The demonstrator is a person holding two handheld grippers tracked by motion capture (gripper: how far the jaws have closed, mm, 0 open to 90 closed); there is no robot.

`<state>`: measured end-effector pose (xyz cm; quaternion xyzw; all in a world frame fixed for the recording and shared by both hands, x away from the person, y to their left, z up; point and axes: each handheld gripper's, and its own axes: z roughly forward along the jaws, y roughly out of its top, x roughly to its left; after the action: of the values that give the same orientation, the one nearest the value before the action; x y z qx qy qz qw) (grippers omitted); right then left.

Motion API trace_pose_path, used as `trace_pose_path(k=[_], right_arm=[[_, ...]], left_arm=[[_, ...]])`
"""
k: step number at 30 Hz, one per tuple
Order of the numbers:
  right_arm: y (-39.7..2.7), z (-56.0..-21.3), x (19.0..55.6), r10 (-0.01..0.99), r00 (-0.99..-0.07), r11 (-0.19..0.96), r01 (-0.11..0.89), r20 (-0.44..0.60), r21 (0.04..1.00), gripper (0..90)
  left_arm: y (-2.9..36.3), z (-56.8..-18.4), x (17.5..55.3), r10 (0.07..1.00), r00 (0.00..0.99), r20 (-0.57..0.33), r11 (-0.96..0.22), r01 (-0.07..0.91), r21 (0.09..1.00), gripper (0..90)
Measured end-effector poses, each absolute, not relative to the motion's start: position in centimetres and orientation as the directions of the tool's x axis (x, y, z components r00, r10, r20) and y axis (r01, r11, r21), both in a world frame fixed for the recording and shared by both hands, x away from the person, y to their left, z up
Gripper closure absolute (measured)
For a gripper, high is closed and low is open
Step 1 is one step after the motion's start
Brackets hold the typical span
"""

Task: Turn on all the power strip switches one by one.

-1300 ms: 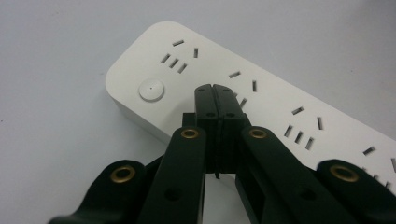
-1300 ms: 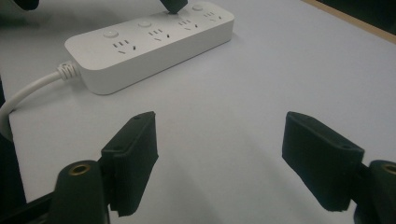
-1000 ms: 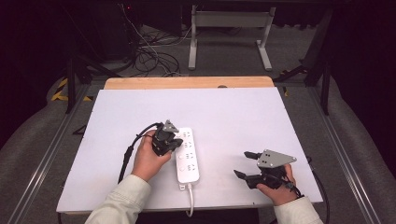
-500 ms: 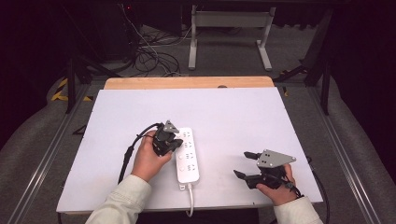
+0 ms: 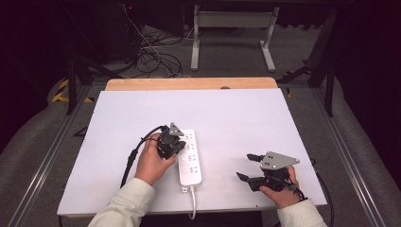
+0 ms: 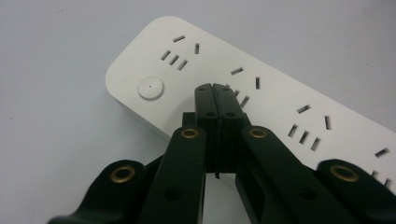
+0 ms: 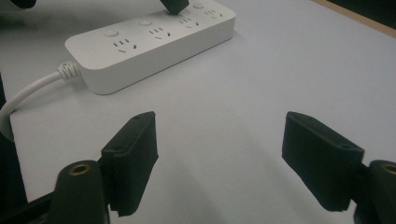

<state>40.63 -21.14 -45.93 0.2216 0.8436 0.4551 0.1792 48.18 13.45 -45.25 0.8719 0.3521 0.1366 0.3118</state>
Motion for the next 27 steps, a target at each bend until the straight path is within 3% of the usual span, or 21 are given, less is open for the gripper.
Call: trace_pose_path(k=[27], right_arm=[[-21.11,-45.94,40.60,0.536,-0.838,0.488,0.211,-0.100,0.847,27.3]], left_arm=[[13.97,-45.57,48.12,0.713,0.701,-0.031,-0.517,0.555,0.652,90.0]])
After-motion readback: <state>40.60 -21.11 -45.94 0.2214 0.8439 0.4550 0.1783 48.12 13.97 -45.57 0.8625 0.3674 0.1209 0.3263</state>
